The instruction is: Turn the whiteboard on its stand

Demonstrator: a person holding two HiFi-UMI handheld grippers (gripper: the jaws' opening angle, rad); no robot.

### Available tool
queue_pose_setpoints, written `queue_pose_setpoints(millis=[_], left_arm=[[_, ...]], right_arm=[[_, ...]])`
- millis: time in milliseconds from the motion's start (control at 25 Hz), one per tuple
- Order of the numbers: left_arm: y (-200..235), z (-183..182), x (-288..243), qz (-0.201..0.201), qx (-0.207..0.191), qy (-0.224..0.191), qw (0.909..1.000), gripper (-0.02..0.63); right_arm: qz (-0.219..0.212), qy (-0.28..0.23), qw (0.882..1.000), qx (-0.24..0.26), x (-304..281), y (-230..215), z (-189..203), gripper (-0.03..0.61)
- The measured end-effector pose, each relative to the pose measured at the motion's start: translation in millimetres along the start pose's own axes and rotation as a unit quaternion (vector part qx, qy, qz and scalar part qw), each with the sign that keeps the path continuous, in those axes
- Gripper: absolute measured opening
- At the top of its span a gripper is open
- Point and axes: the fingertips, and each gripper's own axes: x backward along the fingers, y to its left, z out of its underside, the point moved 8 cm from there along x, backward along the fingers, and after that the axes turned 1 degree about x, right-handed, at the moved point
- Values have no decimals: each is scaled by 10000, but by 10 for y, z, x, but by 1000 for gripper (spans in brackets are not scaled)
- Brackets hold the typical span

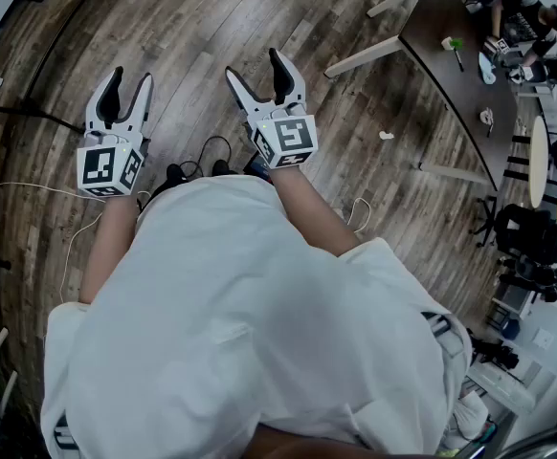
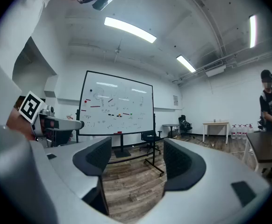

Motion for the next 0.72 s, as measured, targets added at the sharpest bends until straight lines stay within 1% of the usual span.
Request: queue_pose_setpoints(millis=[160,320,440,560,720], left_arm=[[-20,57,6,43,-19,52,10000,207],[-54,58,-9,67,-29,55,10000,207],[-103,82,-32,106,-104,125,9998,207],[-145,110,-25,139,-119,161,9997,207],[-227,90,-18,193,-202,195,9994,207]], right_arm=[[0,14,10000,16,3,-39,31,345],[-66,-113,9999,68,40,-87,-20,342],[-77,-181,9998,29,98,-97,-31,304],[-114,-131,9998,20,140,-65,1,304],[-301,-67,9995,7,198,-93,34,314]])
